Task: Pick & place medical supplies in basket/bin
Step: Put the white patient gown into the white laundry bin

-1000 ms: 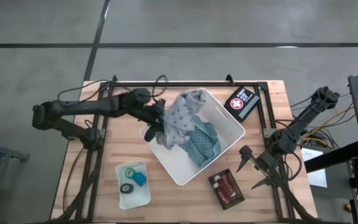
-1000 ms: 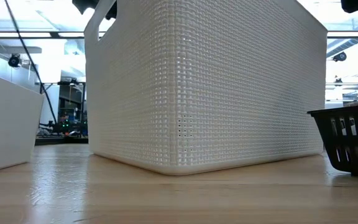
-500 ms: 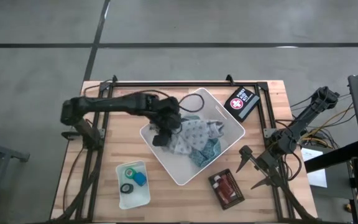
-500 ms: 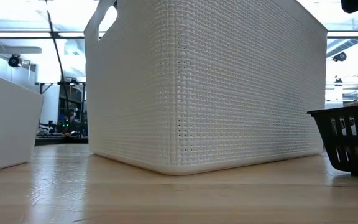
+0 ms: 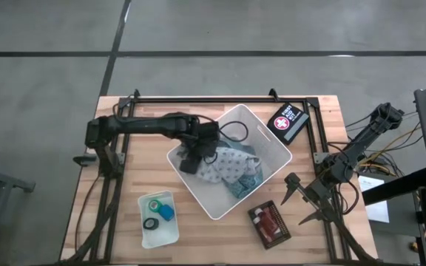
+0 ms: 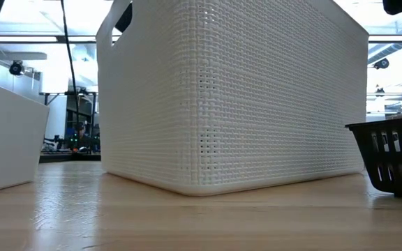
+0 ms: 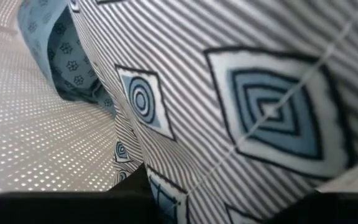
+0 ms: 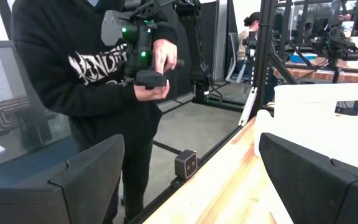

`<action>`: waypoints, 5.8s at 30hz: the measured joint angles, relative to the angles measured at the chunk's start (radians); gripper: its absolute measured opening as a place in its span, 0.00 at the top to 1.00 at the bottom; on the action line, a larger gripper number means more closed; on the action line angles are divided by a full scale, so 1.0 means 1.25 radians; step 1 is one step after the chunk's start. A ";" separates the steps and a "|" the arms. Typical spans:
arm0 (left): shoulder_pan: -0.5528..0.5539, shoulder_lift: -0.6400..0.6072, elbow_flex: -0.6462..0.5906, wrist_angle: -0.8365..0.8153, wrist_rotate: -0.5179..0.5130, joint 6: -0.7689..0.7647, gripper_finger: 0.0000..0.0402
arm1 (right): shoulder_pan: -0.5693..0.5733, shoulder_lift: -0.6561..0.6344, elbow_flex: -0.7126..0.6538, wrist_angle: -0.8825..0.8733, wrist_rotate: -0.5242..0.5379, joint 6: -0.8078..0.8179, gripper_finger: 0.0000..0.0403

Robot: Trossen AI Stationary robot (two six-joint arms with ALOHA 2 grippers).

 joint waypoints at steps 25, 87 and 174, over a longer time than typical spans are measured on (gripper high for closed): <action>-0.098 0.006 0.121 0.016 -0.157 0.294 0.71 | 0.000 0.000 0.000 0.000 0.000 0.000 0.09; -0.100 0.004 -0.350 0.335 -0.103 0.608 0.71 | 0.000 0.000 0.000 0.000 0.000 0.000 0.09; -0.100 0.005 -0.340 0.473 -0.123 0.526 0.03 | 0.000 0.000 0.000 0.000 0.000 0.000 0.09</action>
